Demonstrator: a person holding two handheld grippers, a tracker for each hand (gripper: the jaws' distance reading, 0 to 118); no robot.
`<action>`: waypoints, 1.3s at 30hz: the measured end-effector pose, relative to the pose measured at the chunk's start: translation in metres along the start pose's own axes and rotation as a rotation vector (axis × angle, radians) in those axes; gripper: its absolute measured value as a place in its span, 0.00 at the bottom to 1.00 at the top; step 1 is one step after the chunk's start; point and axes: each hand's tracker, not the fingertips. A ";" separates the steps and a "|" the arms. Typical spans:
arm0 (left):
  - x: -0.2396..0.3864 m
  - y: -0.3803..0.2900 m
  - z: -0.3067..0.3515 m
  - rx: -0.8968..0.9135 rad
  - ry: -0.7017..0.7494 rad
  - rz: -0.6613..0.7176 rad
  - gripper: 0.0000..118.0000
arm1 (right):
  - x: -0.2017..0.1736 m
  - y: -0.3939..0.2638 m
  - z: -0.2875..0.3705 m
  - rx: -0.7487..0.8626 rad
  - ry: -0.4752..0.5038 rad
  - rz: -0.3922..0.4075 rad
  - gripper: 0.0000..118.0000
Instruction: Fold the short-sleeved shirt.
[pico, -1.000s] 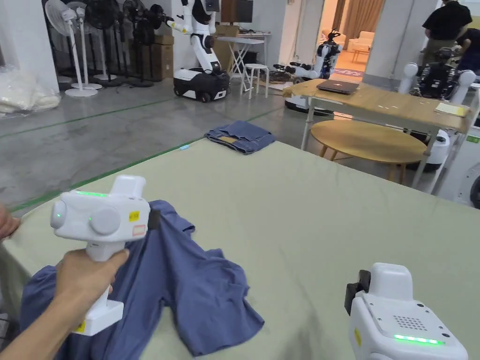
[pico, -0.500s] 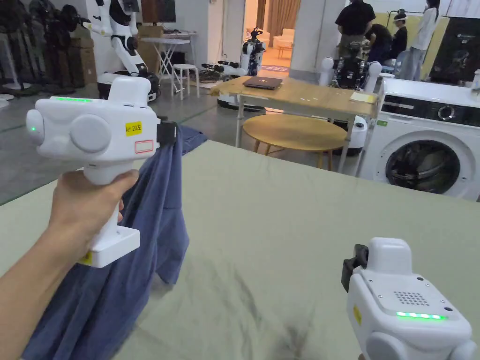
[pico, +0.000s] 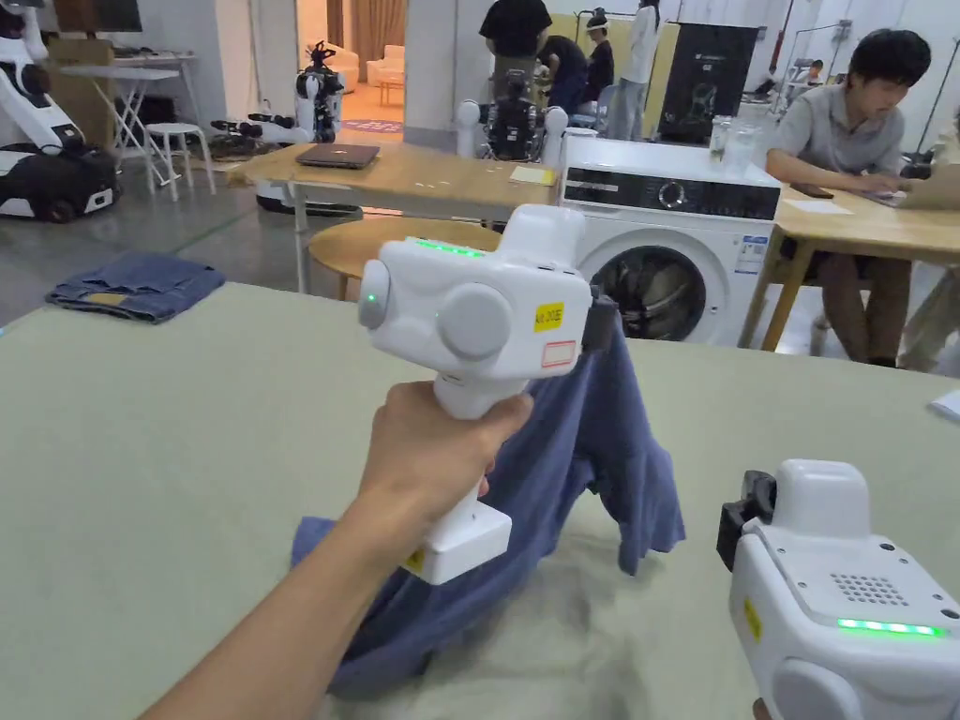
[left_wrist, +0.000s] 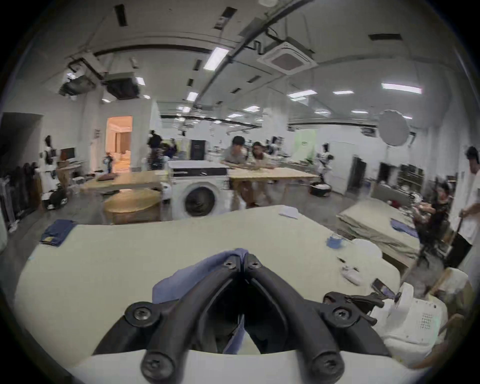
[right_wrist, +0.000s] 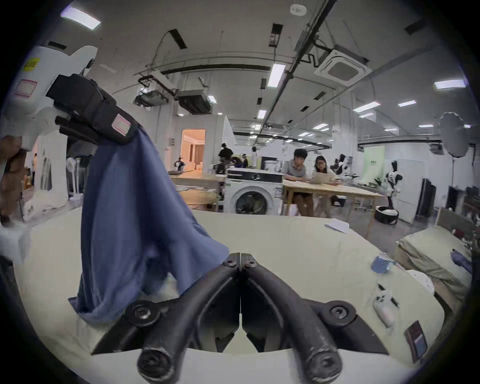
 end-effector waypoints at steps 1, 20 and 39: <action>0.008 -0.005 -0.014 -0.013 -0.035 0.012 0.00 | 0.010 -0.002 0.002 -0.002 -0.018 -0.001 0.00; 0.026 -0.111 -0.051 -0.166 -0.039 0.082 0.49 | 0.061 -0.039 0.012 -0.116 -0.098 -0.051 0.00; -0.104 -0.178 0.076 -0.118 0.449 0.214 0.00 | -0.012 -0.026 -0.006 -0.077 0.039 -0.024 0.00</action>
